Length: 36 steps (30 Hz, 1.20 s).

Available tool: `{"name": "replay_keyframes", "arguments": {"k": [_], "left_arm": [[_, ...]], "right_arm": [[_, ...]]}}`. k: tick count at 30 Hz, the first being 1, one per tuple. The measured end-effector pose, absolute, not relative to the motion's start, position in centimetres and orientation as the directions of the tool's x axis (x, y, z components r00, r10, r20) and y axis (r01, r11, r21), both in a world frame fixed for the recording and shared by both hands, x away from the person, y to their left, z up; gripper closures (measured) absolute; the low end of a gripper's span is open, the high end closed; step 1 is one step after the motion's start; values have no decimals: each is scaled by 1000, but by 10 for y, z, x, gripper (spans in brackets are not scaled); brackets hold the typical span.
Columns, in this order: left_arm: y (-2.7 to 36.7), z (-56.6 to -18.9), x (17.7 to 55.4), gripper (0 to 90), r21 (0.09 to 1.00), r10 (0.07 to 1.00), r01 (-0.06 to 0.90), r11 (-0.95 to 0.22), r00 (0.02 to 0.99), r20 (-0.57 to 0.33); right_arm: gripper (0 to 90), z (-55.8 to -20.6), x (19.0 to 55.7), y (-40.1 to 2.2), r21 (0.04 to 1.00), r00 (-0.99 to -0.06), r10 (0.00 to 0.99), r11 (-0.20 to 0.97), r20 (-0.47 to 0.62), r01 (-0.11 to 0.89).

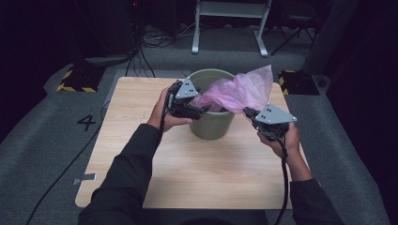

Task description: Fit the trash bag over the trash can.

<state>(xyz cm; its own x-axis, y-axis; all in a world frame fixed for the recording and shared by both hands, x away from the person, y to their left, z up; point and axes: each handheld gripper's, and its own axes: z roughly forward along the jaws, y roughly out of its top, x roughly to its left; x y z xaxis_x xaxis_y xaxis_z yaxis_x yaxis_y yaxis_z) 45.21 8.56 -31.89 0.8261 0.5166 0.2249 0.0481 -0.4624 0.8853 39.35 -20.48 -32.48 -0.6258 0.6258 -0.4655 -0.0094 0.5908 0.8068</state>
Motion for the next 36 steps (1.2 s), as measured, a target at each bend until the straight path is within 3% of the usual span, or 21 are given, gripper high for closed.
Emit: {"name": "replay_keyframes", "arguments": {"k": [1,3,5,6,10,11,12,14,17,19,22,23,24,26,28,29,33,35,36], "left_arm": [[84,-318,449,234,887,514,40,-461,827,230],[77,-315,443,237,874,509,19,-485,819,265],[71,-313,440,320,861,503,-3,-509,810,300],[67,-313,439,320,853,509,-11,-521,799,321],[61,-314,441,579,835,512,-16,-551,783,353],[61,-315,442,719,823,510,-23,-568,774,374],[61,-316,443,719,819,519,-26,-573,762,387],[64,-318,445,813,825,526,-20,-565,762,378],[70,-319,446,892,829,533,-16,-559,759,374],[77,-320,447,899,833,539,-12,-553,757,369],[79,-319,447,892,847,534,-15,-531,771,348],[79,-318,445,819,857,528,-20,-515,780,335],[78,-317,444,665,861,519,-29,-508,787,332],[73,-316,441,457,868,513,-27,-496,797,318],[64,-316,439,294,865,509,-30,-501,798,322],[60,-316,438,271,863,508,-31,-504,797,325],[44,-315,439,254,847,487,-31,-531,807,335],[37,-316,442,369,823,519,-23,-567,766,379],[35,-317,444,484,823,522,-16,-568,766,375]], "right_arm": [[898,-323,392,-202,808,-635,618,588,-463,-17],[899,-322,391,-201,809,-639,614,587,-464,-23],[900,-321,389,-198,814,-644,610,580,-462,-35],[900,-320,388,-196,815,-651,604,579,-459,-38],[885,-320,384,-188,807,-664,582,588,-469,-54],[843,-321,383,-186,811,-670,580,582,-463,-58],[843,-321,383,-186,811,-670,580,582,-463,-58],[784,-323,381,-185,818,-676,580,573,-455,-59],[619,-323,378,-186,834,-670,593,548,-447,-71],[582,-321,376,-191,855,-675,598,509,-433,-98],[600,-320,376,-193,861,-676,604,500,-423,-93],[599,-320,376,-193,857,-677,600,506,-427,-92],[586,-320,376,-193,852,-676,597,517,-432,-87],[531,-320,376,-195,855,-664,610,512,-432,-87],[470,-319,375,-198,868,-661,624,490,-416,-84],[436,-319,374,-200,875,-663,629,477,-406,-83],[352,-316,368,-204,882,-668,627,461,-400,-96],[340,-314,364,-207,883,-664,628,457,-405,-107],[336,-312,361,-209,885,-663,630,452,-405,-111]]}}
